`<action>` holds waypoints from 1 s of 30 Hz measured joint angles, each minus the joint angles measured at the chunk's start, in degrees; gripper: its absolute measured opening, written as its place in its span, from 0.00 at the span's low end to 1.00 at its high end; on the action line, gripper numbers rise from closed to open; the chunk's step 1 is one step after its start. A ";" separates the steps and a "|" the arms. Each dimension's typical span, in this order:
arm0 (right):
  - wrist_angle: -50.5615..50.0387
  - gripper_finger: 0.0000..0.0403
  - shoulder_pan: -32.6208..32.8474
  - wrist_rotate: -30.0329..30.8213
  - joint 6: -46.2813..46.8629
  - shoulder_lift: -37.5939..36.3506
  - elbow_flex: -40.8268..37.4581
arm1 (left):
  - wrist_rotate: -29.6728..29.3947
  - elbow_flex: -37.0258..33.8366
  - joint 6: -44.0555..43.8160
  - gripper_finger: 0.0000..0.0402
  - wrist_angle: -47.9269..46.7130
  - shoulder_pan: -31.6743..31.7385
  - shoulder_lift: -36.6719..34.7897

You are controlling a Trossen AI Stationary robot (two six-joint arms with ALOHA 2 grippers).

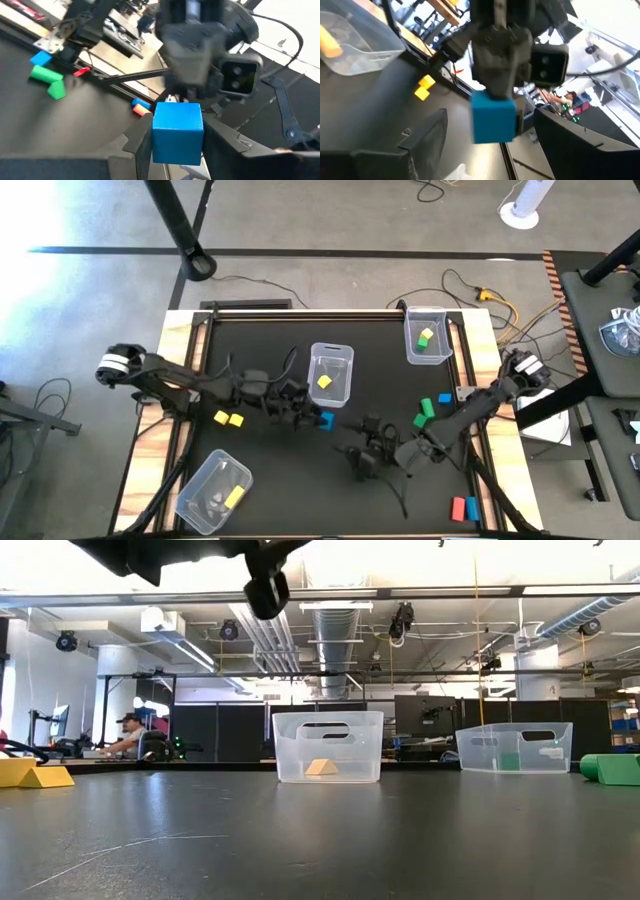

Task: Sort blocks by size
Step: Put the blue square block into the top transparent bin

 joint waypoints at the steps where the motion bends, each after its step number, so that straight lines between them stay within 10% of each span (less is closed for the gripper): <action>1: 0.02 0.70 -0.61 -0.03 0.02 0.03 0.14 | -0.04 0.39 0.66 0.31 0.06 -0.40 0.22; 30: 0.21 0.31 -2.99 -4.95 4.95 0.23 0.18 | -3.58 1.46 3.18 0.42 1.91 -1.43 0.74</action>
